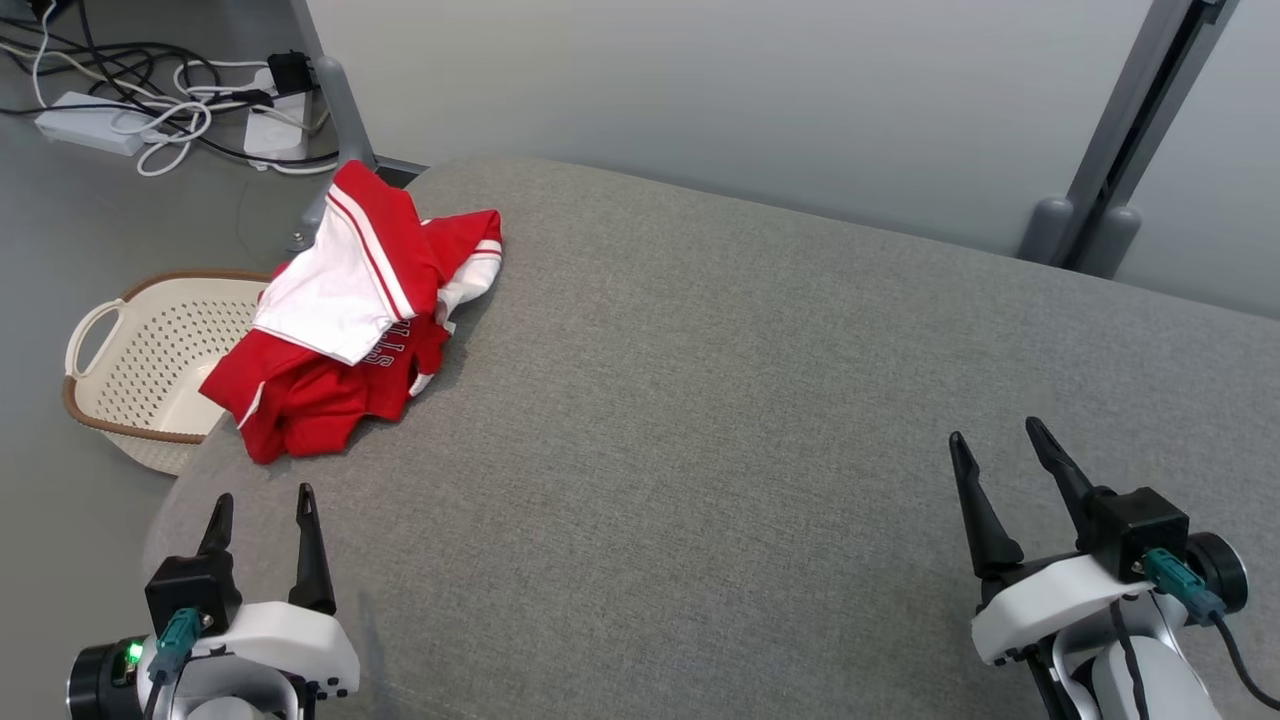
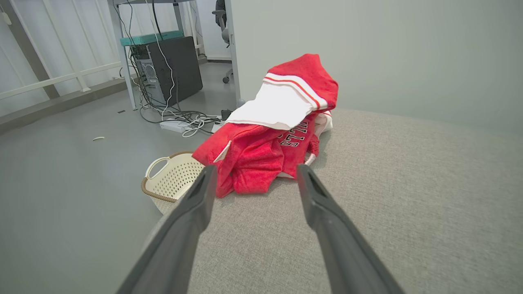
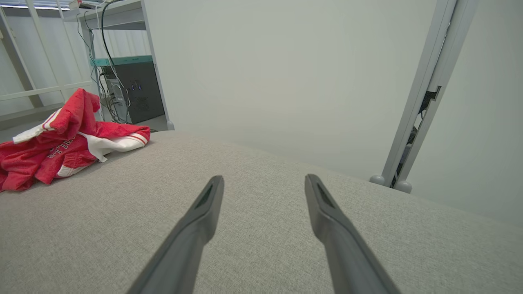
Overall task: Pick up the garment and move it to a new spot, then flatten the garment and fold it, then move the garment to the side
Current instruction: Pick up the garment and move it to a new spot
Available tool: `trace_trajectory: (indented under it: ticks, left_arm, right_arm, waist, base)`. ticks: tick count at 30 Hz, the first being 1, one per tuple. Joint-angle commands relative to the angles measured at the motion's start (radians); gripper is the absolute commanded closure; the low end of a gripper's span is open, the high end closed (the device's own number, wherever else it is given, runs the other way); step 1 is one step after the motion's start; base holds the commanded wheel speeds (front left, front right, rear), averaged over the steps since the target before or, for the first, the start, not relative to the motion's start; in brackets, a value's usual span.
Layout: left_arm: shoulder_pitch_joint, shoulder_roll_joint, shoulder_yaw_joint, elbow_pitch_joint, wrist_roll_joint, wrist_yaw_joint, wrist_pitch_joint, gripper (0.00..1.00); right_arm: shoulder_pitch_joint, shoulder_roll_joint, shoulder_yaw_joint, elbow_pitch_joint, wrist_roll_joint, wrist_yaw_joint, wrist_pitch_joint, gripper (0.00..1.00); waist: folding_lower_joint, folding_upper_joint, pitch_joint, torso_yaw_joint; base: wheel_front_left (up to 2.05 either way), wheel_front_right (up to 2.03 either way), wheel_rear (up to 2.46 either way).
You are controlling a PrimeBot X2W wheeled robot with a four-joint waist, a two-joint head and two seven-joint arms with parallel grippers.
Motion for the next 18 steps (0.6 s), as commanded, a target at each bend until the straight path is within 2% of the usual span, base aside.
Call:
trace_trajectory:
  ticks: [1, 10, 18]
  left_arm:
    - [-0.023, 0.003, 0.004, 0.005, -0.005, -0.005, 0.0, 0.0]
    - [-0.131, 0.016, 0.023, 0.063, -0.014, -0.039, 0.0, 0.0]
    - [-0.304, 0.069, 0.063, 0.165, -0.049, -0.083, 0.0, 0.0]
  right_arm:
    - [-0.011, -0.007, 0.0, -0.001, -0.007, 0.0, -0.005, 0.0]
    - [-0.049, -0.013, 0.001, -0.01, -0.036, 0.0, -0.005, 0.0]
    - [-0.099, -0.03, 0.02, -0.017, -0.033, 0.0, -0.005, 0.0]
  waist:
    - [0.0, 0.0, 0.011, -0.01]
    - [0.0, 0.0, 0.103, -0.053]
    - [0.0, 0.0, 0.206, -0.097]
  base:
    - [0.0, 0.0, 0.0]
    - [0.0, 0.0, 0.0]
    - [0.0, 0.0, 0.0]
